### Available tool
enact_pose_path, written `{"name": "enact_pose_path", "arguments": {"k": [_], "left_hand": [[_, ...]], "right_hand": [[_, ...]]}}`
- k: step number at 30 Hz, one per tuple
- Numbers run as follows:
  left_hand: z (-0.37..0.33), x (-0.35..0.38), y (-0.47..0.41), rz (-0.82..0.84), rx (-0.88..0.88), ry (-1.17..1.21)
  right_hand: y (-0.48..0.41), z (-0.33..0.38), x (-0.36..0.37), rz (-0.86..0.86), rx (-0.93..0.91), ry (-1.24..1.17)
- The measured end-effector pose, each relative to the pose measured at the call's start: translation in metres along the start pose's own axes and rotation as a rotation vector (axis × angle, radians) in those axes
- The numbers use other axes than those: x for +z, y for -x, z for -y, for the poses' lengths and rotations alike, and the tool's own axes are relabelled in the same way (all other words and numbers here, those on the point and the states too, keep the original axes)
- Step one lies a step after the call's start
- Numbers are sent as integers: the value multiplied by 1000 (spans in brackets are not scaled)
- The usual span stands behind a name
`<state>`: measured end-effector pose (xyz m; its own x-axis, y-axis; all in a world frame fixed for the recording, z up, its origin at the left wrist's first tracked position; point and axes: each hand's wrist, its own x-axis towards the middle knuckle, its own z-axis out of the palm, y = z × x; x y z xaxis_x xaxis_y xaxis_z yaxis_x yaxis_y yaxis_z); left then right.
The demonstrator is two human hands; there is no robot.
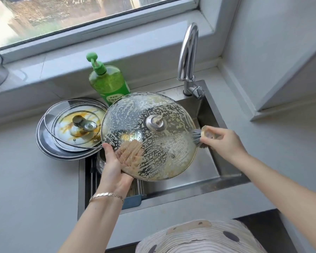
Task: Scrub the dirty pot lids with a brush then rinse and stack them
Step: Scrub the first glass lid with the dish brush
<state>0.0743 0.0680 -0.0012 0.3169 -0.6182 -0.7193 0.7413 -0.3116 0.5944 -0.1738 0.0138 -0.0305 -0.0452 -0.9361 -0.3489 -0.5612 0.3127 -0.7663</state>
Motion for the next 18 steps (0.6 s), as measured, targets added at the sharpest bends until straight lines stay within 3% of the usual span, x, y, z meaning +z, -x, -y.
{"name": "enact_pose_path", "arguments": {"k": [5,9,13,18], "left_hand": [[-10,0,0,20,63,-76],[-13,-1,3,38,86,-136],[-15,-2,3,36,77,-186],[-11,-3,5,55,40,-253]], "right_hand": [[26,19,20,218,-220,19],[-8,14,7,-38,-66,-28],[16,27,23,219,-278,7],[-21,20,8,40,-133,19]]}}
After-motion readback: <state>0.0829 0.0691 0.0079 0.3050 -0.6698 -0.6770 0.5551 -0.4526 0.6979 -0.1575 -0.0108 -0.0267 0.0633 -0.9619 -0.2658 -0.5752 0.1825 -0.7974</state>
